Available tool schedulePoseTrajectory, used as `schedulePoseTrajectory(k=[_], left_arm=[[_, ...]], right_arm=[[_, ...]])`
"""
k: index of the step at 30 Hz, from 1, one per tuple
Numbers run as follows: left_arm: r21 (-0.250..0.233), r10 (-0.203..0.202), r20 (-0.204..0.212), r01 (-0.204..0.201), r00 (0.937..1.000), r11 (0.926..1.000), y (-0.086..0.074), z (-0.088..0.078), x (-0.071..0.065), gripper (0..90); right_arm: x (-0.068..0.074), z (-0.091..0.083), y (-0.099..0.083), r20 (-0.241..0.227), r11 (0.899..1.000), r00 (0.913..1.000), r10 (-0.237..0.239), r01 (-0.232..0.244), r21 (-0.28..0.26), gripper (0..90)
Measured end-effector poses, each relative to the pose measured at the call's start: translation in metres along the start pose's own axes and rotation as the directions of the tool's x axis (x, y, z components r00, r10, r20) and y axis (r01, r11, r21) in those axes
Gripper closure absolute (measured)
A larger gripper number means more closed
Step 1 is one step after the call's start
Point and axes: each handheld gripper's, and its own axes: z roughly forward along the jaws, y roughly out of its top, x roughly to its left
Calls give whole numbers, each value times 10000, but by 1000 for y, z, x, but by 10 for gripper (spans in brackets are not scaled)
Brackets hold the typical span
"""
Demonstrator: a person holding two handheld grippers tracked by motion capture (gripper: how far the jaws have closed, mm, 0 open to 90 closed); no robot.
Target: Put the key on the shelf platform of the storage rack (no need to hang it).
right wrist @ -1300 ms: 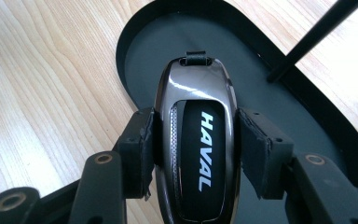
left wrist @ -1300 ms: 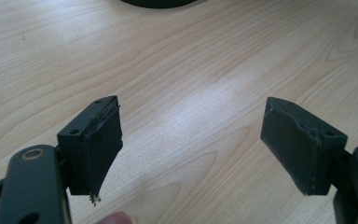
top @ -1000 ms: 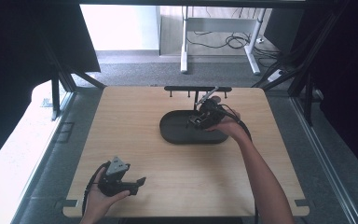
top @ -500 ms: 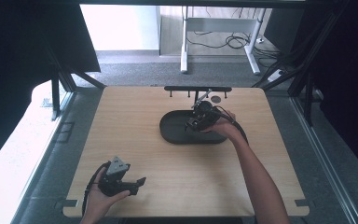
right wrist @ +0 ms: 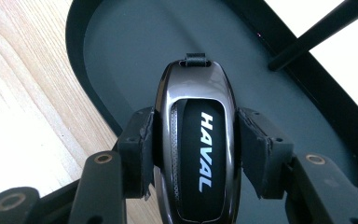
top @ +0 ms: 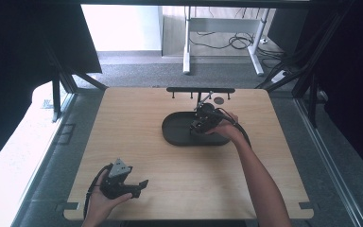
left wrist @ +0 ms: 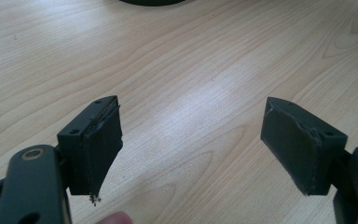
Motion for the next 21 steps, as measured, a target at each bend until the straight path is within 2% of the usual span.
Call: schedulePoseTrajectory(k=[8, 14, 21], left_arm=[[34, 63, 25, -63, 10000, 10000, 0, 1, 0, 207], [51, 65, 40, -66, 10000, 10000, 0, 1, -1, 208], [41, 69, 40, -69, 10000, 10000, 0, 1, -1, 208]], right_arm=[[-2, 1, -1, 47, 10000, 9999, 92, -92, 37, 496], [-3, 2, -2, 322, 9995, 9993, 186, -194, 255, 495], [-4, 4, -4, 579, 9988, 9983, 47, -75, 488, 495]])
